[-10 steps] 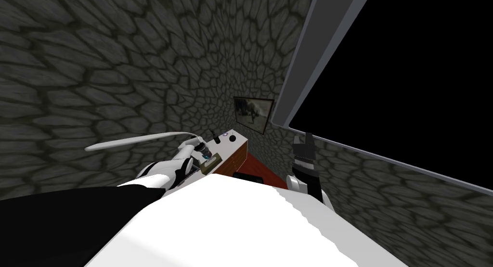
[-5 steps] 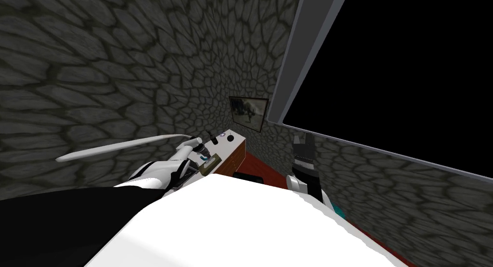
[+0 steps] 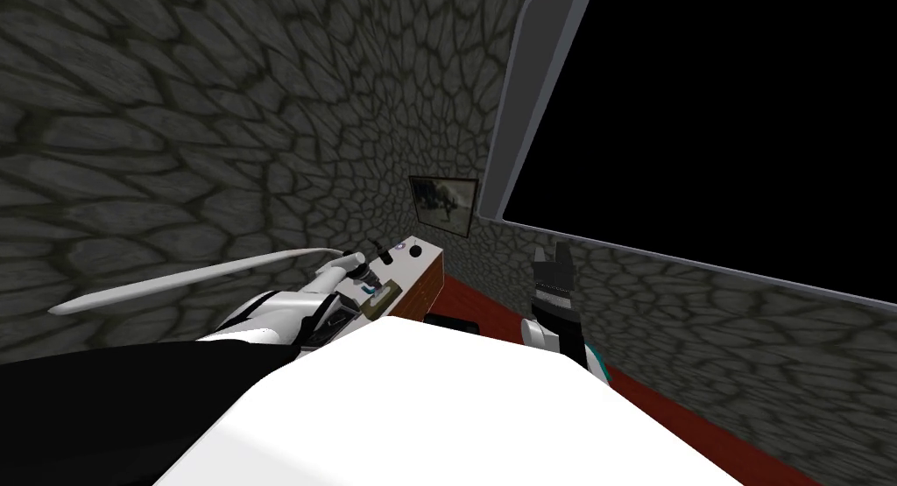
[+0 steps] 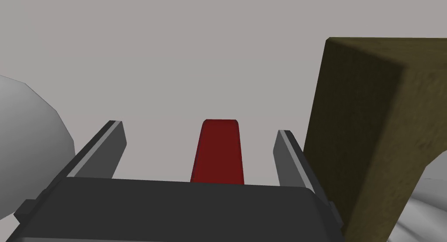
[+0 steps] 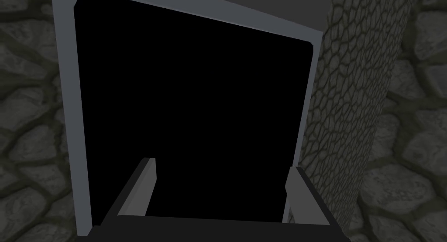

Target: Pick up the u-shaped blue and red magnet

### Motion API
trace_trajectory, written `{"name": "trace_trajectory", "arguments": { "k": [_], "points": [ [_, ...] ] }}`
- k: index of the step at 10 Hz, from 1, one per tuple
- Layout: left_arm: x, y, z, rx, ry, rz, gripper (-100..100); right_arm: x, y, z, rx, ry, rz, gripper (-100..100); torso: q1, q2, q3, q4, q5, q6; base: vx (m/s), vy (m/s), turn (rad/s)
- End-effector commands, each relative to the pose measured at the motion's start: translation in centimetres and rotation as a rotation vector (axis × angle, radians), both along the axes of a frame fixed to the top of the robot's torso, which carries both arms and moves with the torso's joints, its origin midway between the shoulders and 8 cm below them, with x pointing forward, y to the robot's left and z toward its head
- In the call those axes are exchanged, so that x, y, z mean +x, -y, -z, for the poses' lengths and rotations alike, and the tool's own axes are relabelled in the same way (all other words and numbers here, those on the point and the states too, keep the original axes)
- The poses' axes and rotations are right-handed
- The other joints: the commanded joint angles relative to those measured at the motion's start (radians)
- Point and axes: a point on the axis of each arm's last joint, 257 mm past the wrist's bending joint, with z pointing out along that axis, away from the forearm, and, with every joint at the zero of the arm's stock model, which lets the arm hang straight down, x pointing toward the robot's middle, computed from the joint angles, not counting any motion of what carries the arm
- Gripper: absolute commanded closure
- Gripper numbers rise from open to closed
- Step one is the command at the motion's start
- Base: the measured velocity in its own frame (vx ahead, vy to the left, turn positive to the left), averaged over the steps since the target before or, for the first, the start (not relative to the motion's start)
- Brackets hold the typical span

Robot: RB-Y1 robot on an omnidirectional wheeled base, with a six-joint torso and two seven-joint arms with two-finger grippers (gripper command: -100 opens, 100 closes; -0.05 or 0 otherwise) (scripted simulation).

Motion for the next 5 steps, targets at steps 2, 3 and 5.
{"name": "trace_trajectory", "arguments": {
  "k": [2, 3, 5],
  "points": [
    [-1.1, -0.9, 0.4, 0.006, -0.001, -0.056, -100, 0.0, 0.0, 0.0, 0.000, 0.000, 0.000, 0, 0.001, -0.001, -0.001, 0.000, 0.001, -0.001, -0.066, 0.029, -0.169],
    [-0.9, -0.3, 0.5, -0.013, 0.003, -0.056, -100, 0.0, 0.0, 0.0, 0.000, 0.000, 0.000, 0, 0.002, -0.002, -0.001, -0.001, 0.001, 0.000, -0.060, 0.027, -0.124],
    [-1.7, -0.8, 0.8, -0.013, 0.000, -0.096, -100, 0.0, 0.0, 0.0, 0.000, 0.000, 0.000, 0, 0.003, -0.002, -0.001, -0.001, 0.002, 0.000, -0.072, 0.027, -0.174]
  ]
}}
